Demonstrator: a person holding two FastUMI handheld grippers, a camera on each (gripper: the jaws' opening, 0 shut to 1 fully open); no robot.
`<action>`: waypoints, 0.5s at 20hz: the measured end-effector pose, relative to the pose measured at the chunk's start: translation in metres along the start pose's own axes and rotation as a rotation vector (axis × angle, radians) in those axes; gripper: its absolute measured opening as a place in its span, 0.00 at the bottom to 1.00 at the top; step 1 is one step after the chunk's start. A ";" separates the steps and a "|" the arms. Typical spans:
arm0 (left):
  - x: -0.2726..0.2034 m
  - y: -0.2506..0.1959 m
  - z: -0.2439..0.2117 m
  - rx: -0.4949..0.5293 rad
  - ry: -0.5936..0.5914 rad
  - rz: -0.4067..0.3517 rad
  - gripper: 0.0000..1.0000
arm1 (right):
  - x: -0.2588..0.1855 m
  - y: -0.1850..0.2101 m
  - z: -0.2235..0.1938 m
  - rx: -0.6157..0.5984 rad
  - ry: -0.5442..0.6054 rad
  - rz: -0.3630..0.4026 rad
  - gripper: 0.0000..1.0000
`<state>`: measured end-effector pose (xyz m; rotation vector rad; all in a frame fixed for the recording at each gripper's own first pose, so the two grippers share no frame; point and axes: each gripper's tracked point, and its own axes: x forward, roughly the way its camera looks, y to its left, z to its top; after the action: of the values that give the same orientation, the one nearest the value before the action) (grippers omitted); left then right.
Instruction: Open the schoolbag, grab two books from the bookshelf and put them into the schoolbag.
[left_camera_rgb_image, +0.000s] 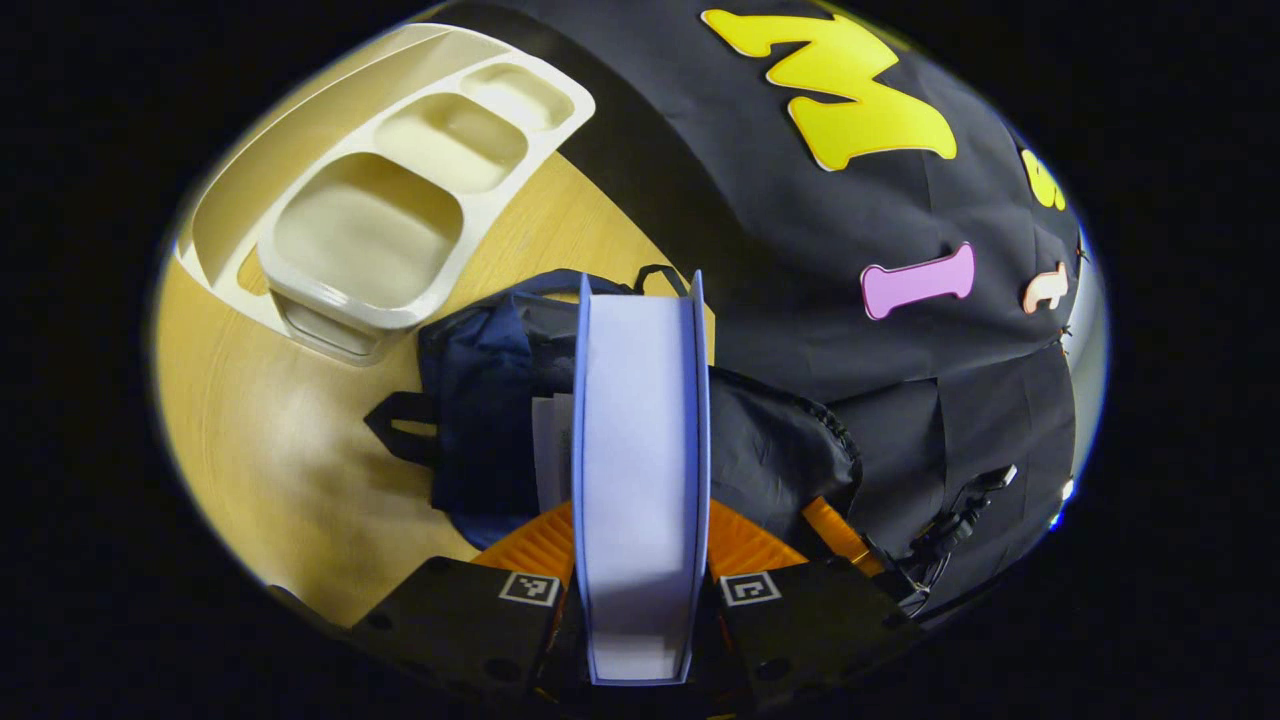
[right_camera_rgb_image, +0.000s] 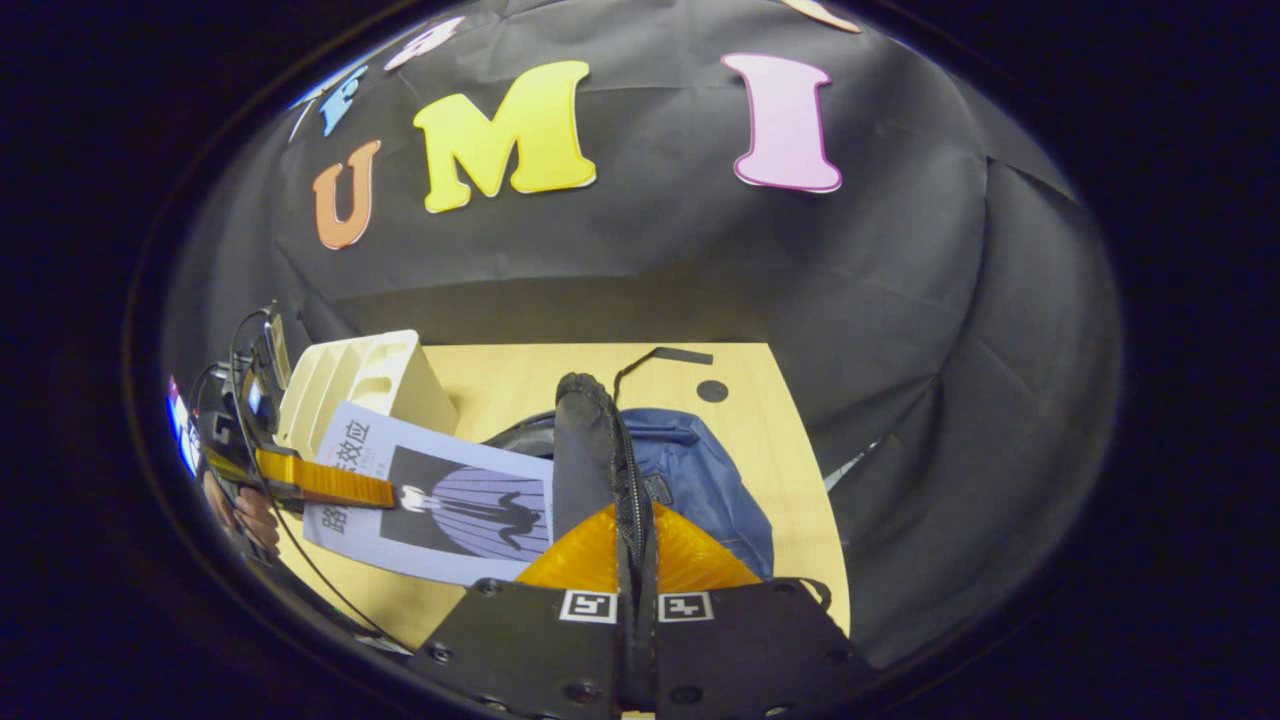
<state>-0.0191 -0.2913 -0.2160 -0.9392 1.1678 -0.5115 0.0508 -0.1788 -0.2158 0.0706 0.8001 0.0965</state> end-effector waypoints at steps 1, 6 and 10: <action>0.005 -0.002 -0.002 0.017 -0.003 -0.009 0.44 | -0.001 -0.001 0.004 -0.006 -0.003 -0.001 0.00; 0.032 -0.011 -0.003 0.052 -0.014 -0.050 0.43 | -0.007 -0.004 0.021 -0.025 -0.009 0.003 0.01; 0.059 -0.019 -0.010 0.008 -0.011 -0.098 0.44 | -0.010 -0.007 0.034 -0.031 -0.014 0.002 0.00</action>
<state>-0.0062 -0.3497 -0.2333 -0.9947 1.1130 -0.5880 0.0692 -0.1882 -0.1859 0.0429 0.7846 0.1098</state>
